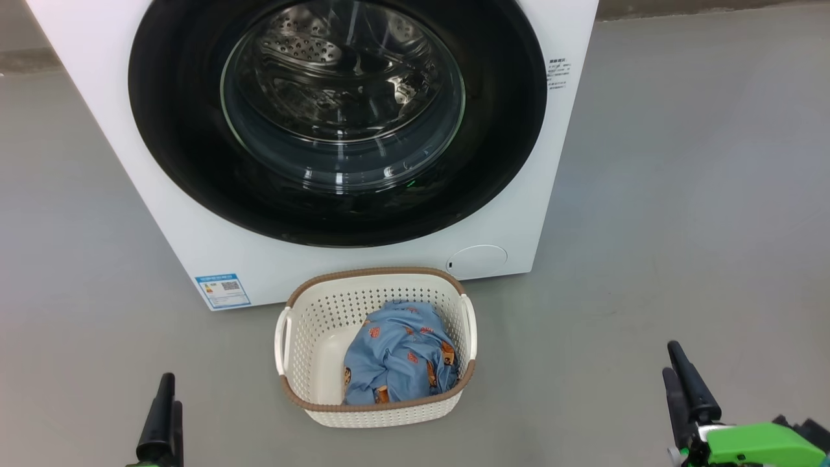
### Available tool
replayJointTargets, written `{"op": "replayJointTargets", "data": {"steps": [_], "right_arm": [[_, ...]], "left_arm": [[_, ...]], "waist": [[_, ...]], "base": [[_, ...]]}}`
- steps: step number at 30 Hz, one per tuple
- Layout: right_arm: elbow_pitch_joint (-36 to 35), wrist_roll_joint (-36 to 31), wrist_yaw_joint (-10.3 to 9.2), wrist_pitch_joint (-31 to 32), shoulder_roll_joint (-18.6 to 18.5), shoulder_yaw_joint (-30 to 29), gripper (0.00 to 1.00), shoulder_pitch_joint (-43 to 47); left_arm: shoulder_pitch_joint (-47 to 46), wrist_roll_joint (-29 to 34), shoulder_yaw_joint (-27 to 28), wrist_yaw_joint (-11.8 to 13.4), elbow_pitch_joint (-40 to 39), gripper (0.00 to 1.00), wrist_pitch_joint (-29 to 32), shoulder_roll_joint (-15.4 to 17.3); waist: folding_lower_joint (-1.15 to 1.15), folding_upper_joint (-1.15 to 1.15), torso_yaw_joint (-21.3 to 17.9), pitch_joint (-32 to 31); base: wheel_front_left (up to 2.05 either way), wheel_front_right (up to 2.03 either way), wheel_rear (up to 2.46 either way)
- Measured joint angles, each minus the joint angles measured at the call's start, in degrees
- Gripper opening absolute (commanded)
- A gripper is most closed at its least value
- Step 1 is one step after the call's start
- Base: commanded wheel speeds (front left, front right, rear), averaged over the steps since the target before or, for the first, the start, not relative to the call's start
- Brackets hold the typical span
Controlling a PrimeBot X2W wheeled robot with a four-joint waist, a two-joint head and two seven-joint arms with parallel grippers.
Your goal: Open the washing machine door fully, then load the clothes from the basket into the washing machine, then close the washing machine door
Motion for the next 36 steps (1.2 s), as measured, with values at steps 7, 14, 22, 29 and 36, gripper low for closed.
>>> {"op": "replayJointTargets", "data": {"steps": [7,14,22,29,36], "right_arm": [[0.2,-3.5,0.0,-1.0,-0.8,1.3,1.0,-1.9],[0.3,-10.2,0.0,-2.5,-1.1,2.5,1.0,-2.5],[0.2,-16.9,0.0,-3.5,-1.3,3.4,1.0,-3.0],[0.2,-23.1,0.0,-4.7,-1.4,4.1,1.0,-3.1],[0.1,-29.5,0.0,-6.0,-1.6,4.7,1.0,-3.3]], "left_arm": [[-0.1,3.9,-0.4,0.0,-0.5,1.0,-0.9,0.2],[-0.1,9.6,-0.8,0.0,-1.1,1.0,-2.2,0.5],[-0.1,15.8,-1.3,0.0,-1.3,1.0,-3.5,1.4],[-0.1,21.7,-1.7,0.0,-2.1,1.0,-4.7,1.8],[-0.1,26.8,-1.8,0.0,-2.7,1.0,-5.9,1.8]], "waist": [[0.0,0.0,-0.1,0.1],[0.0,0.0,-0.2,0.1],[0.0,0.0,-0.4,0.0],[0.0,0.0,-0.5,0.0],[0.0,0.0,-0.6,-0.1]], "base": [[0.0,0.0,0.0],[0.0,0.0,0.0],[0.0,0.0,0.0],[0.0,0.0,0.0],[0.0,0.0,0.0]]}}
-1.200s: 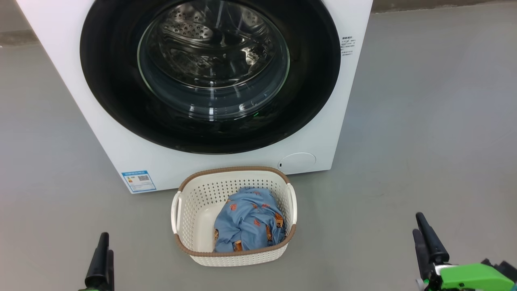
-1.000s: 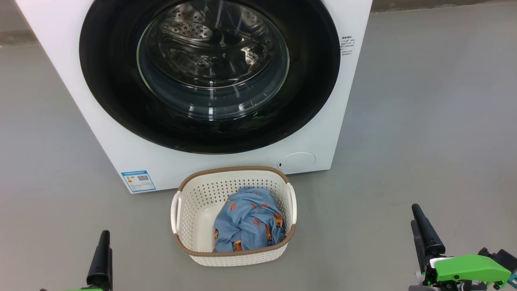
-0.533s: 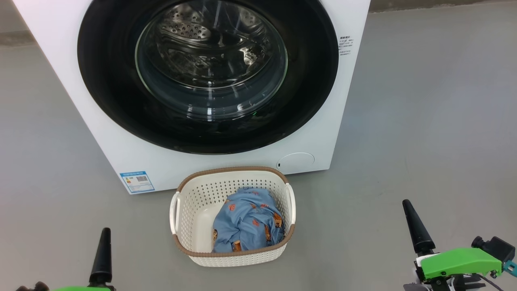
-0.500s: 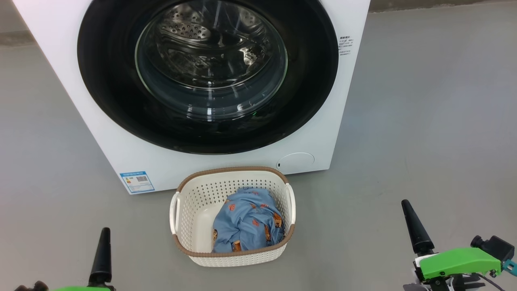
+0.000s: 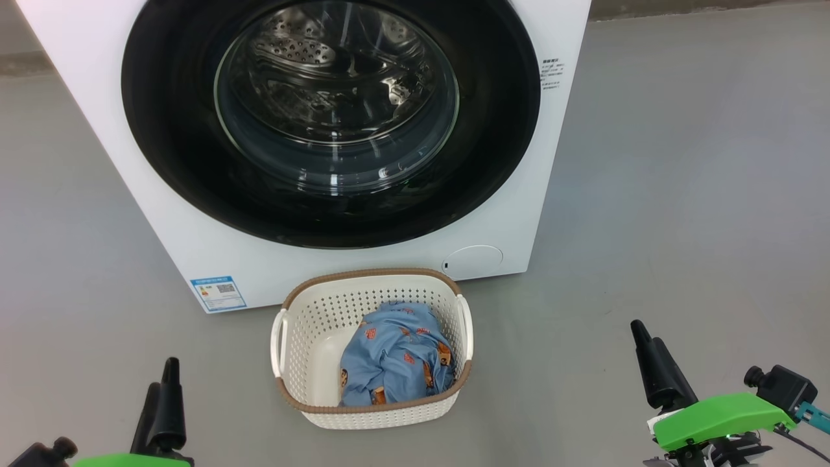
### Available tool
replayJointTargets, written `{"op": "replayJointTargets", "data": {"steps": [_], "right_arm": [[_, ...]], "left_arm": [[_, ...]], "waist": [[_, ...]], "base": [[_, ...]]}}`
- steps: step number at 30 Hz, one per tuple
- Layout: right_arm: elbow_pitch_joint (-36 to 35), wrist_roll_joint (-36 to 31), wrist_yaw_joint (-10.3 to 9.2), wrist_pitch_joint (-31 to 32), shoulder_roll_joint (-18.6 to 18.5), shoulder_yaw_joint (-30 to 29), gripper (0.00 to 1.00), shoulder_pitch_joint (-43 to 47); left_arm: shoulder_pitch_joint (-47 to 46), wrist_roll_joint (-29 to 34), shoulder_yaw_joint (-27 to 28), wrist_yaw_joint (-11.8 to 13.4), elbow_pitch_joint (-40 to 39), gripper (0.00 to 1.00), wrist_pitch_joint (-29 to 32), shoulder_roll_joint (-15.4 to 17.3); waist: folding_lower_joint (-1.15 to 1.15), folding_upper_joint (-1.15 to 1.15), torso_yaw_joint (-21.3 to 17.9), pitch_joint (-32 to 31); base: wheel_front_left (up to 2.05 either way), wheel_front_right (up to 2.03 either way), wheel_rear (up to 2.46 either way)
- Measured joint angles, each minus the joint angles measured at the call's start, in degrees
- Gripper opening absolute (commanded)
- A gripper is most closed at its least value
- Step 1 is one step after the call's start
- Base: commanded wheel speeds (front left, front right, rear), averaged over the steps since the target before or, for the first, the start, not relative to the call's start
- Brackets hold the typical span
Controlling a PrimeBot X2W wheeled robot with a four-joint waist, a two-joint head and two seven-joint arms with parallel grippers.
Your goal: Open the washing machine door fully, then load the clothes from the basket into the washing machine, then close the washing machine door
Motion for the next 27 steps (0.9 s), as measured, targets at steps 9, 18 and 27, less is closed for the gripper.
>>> {"op": "replayJointTargets", "data": {"steps": [9,18,27], "right_arm": [[-0.7,-7.2,0.0,-1.1,0.1,-0.5,1.0,-1.2],[-0.6,-13.4,0.0,-2.7,0.3,0.1,1.0,-1.2],[-0.9,-19.9,0.0,-4.0,-0.5,1.8,1.0,-2.8]], "left_arm": [[0.0,6.5,-0.1,0.0,-1.2,1.0,-1.1,0.1],[0.1,12.7,-0.5,0.0,-2.5,1.0,-2.6,0.5],[0.1,18.3,-0.9,0.0,-3.3,1.0,-4.1,0.5]], "waist": [[0.0,0.0,-0.1,0.1],[0.0,0.0,-0.1,0.2],[0.0,0.0,-0.1,0.3]], "base": [[0.0,0.0,0.0],[0.0,0.0,0.0],[0.0,0.0,0.0]]}}
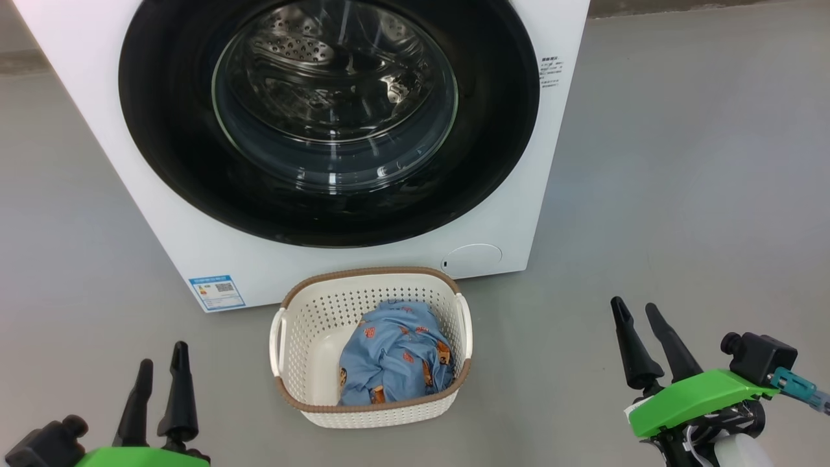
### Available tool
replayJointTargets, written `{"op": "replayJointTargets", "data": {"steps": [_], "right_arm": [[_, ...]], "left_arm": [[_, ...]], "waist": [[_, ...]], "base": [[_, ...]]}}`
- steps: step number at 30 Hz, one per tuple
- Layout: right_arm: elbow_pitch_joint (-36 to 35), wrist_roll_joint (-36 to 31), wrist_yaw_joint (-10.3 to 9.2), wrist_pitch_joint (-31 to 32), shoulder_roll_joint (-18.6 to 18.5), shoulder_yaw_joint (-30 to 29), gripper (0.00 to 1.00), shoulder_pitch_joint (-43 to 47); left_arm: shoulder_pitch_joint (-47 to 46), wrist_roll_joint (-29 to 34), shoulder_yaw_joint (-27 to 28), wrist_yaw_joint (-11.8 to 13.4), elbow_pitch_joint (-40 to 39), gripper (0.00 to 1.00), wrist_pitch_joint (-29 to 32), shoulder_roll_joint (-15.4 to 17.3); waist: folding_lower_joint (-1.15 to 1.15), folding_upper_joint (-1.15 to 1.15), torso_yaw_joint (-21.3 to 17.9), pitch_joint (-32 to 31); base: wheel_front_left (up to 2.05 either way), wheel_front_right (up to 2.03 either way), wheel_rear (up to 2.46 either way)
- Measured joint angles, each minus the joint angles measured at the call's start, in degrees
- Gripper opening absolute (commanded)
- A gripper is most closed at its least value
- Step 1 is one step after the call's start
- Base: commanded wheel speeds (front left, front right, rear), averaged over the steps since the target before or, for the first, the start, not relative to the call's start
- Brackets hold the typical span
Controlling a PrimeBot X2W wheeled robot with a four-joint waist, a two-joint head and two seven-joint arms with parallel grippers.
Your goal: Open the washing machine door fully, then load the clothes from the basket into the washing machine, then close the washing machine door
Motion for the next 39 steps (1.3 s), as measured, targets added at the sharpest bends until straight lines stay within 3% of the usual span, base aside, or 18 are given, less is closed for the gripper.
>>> {"op": "replayJointTargets", "data": {"steps": [39], "right_arm": [[-0.8,-30.4,0.0,-6.7,-0.6,3.4,1.0,-3.1]], "left_arm": [[0.5,28.3,1.3,-0.5,-3.3,1.0,-6.7,0.4]], "waist": [[0.0,0.0,-0.7,-0.4]], "base": [[0.0,0.0,0.0]]}}
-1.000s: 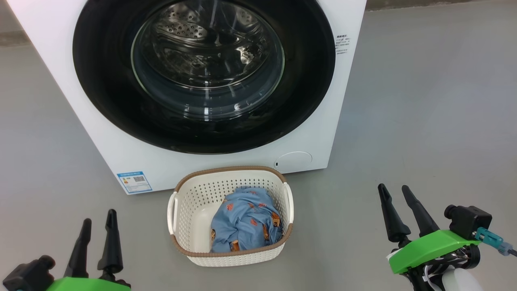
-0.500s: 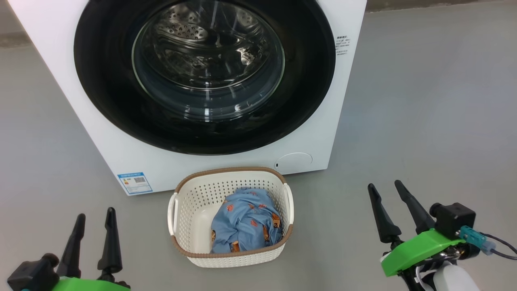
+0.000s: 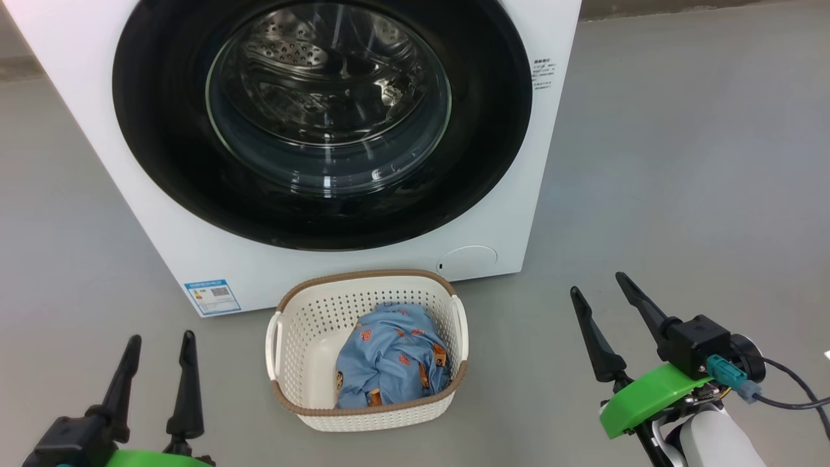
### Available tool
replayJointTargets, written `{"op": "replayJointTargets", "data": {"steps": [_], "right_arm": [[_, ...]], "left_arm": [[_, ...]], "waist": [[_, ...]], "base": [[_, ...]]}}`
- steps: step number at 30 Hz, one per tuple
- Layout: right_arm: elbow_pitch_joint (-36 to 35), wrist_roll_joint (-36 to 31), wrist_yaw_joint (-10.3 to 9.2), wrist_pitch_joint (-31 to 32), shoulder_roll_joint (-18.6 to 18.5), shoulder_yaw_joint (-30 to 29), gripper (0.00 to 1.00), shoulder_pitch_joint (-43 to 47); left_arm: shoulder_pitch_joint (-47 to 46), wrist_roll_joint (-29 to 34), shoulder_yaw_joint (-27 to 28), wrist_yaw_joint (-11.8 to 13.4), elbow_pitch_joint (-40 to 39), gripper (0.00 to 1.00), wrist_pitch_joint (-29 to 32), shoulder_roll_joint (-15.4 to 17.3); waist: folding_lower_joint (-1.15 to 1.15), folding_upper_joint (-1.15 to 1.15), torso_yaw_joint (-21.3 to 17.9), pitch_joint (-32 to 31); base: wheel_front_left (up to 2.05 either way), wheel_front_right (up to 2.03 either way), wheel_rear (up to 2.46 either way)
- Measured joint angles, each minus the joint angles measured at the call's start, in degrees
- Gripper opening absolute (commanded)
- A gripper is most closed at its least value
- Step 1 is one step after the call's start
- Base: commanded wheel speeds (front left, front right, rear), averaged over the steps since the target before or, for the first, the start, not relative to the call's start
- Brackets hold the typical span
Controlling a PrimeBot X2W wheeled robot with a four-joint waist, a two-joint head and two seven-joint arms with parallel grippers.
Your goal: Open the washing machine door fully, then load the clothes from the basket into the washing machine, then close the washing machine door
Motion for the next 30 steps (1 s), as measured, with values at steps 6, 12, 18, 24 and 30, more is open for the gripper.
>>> {"op": "replayJointTargets", "data": {"steps": [6,12,18,24,30], "right_arm": [[0.3,-4.4,0.0,-0.9,0.0,0.0,1.0,-0.2],[0.5,-4.8,0.0,-0.9,0.1,-0.5,1.0,-0.7],[0.8,-4.8,0.0,-0.9,0.7,-2.9,1.0,-0.7],[1.2,-5.6,0.0,-0.9,1.8,-6.1,1.0,-0.7],[1.3,-7.1,0.0,-0.9,2.0,-7.6,1.0,-0.7]], "left_arm": [[0.0,3.9,0.0,0.0,0.0,1.0,-0.9,0.0],[0.0,4.6,0.3,0.0,1.2,1.0,-0.9,0.0],[0.0,4.6,0.6,0.0,2.3,1.0,-1.1,0.0],[0.0,4.7,1.3,0.1,3.9,1.0,-1.1,-0.1],[0.0,4.7,1.7,0.3,4.7,1.0,-1.1,-0.5]], "waist": [[0.0,0.0,-0.1,-0.5],[0.0,0.0,-0.3,-0.8],[0.0,0.0,-0.3,-0.8],[0.0,0.0,-0.2,-0.9],[0.0,0.0,-0.3,-0.9]], "base": [[0.0,0.0,0.0],[0.0,0.0,0.0],[0.0,0.0,0.0],[0.0,0.0,0.0],[0.0,0.0,0.0]]}}
